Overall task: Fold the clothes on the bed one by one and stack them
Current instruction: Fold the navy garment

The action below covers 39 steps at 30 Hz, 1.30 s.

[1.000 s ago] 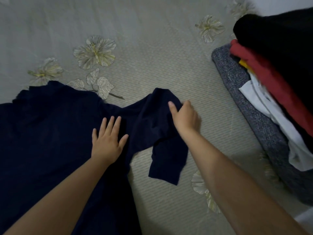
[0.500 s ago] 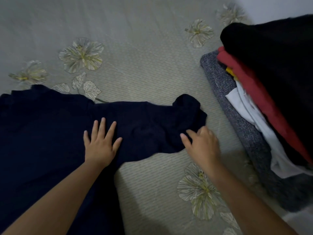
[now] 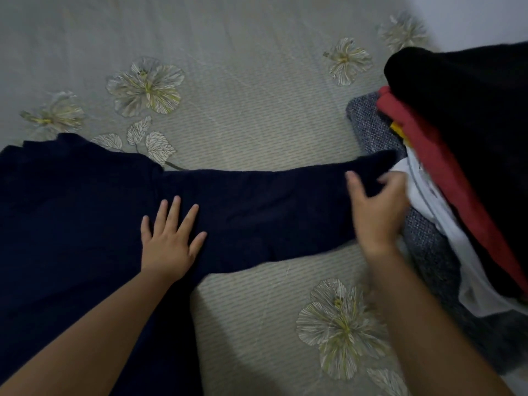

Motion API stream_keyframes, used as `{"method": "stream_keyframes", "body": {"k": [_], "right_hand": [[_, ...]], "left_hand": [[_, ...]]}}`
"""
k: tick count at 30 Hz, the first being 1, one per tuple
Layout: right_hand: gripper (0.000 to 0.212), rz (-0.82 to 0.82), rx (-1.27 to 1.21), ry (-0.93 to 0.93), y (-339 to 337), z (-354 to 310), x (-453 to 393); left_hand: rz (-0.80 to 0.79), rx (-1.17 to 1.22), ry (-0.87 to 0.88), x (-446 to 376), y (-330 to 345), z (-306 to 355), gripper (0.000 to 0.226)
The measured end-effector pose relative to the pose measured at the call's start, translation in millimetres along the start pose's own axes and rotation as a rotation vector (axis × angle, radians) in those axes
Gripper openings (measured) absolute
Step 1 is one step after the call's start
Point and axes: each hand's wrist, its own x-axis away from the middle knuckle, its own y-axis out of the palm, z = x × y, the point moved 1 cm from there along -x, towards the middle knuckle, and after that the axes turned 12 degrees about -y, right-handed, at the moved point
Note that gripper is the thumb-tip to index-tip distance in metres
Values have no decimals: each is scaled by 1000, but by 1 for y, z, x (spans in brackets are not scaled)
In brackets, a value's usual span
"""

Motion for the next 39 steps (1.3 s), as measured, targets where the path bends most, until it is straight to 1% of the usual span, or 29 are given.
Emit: {"method": "stream_keyframes", "body": {"k": [1, 2, 3, 4, 5, 6, 8, 10, 12, 15, 17, 18, 21, 25, 28, 31, 33, 36, 39], "right_hand": [[58, 77, 35, 3, -13, 1, -1], [62, 59, 113, 17, -21, 4, 0], [66, -44, 216, 50, -24, 6, 4], [72, -182, 305, 84, -21, 10, 11], [76, -299, 338, 108, -15, 15, 20], [80, -370, 319, 130, -6, 18, 26], [80, -433, 276, 168, 11, 24, 31], [74, -443, 250, 199, 24, 27, 29], [62, -427, 166, 221, 28, 18, 28], [46, -283, -43, 189, 19, -21, 34], [43, -218, -208, 155, 19, -63, 44], [43, -217, -271, 114, 21, -87, 52], [45, -301, -368, -58, 41, -165, 85], [50, -457, -433, -250, 77, -261, 144], [48, -493, -434, -314, 105, -320, 191], [45, -468, -375, -343, 132, -364, 236], [44, -413, -313, -356, 149, -385, 262], [45, -331, -231, -388, 171, -413, 293], [49, -317, -135, -471, 187, -445, 321]], "left_hand": [[-3, -8, -2, 0, 0, 0, 90], [-9, -20, -3, 1, -1, 0, 90], [-14, -29, -3, 1, -1, 0, 90], [-16, -30, -5, 1, -2, 0, 91], [-15, -29, -7, 1, -2, 0, 92], [-13, -31, -9, 0, -2, 0, 92], [-19, -42, -9, 0, -2, 0, 94], [-42, -19, 4, -1, -4, -3, 95], [-39, 56, 37, 1, -8, -10, 92], [36, 155, 50, 10, -18, -35, 87], [85, 193, 1, 18, -23, -63, 86], [101, 209, -32, 23, -26, -81, 86], [135, 263, -150, 44, -30, -145, 85], [169, 294, -289, 79, -33, -248, 86], [194, 306, -390, 100, -32, -329, 86], [248, 330, -515, 122, -25, -405, 85], [256, 368, -611, 135, -15, -448, 82], [232, 468, -730, 148, -1, -487, 72], [228, 578, -735, 150, -1, -497, 67]]}}
